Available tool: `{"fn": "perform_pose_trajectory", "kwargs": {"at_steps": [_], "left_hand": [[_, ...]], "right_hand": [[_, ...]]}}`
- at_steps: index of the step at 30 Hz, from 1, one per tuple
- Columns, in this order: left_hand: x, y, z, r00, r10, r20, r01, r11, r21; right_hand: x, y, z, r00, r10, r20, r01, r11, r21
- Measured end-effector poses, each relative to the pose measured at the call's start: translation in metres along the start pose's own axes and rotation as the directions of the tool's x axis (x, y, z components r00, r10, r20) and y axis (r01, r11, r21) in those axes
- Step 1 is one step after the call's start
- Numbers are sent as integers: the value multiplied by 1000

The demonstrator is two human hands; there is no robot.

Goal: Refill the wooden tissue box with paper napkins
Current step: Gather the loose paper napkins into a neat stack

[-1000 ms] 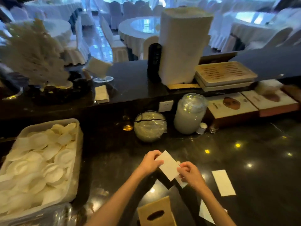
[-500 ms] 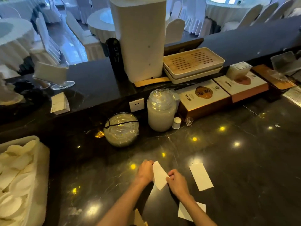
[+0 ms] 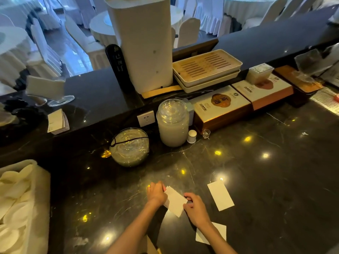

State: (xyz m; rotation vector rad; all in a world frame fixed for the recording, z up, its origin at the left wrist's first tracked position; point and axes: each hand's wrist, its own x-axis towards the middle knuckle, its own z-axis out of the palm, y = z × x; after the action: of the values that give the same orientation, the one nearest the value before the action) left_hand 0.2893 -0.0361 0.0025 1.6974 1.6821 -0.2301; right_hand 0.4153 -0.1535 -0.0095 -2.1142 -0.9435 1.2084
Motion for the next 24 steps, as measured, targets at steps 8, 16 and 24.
{"fn": "perform_pose_trajectory", "kwargs": {"at_steps": [8, 16, 24], "left_hand": [[-45, 13, -10, 973, 203, 110, -164, 942, -293], [-121, 39, -20, 934, 309, 182, -88, 690, -718], [-145, 37, 43, 957, 233, 175, -53, 729, -682]], "right_hand": [[-31, 9, -28, 998, -2, 57, -15, 956, 292], [-78, 34, -64, 973, 75, 217, -206, 699, 685], [-107, 52, -80, 987, 159, -31, -118, 832, 541]]}}
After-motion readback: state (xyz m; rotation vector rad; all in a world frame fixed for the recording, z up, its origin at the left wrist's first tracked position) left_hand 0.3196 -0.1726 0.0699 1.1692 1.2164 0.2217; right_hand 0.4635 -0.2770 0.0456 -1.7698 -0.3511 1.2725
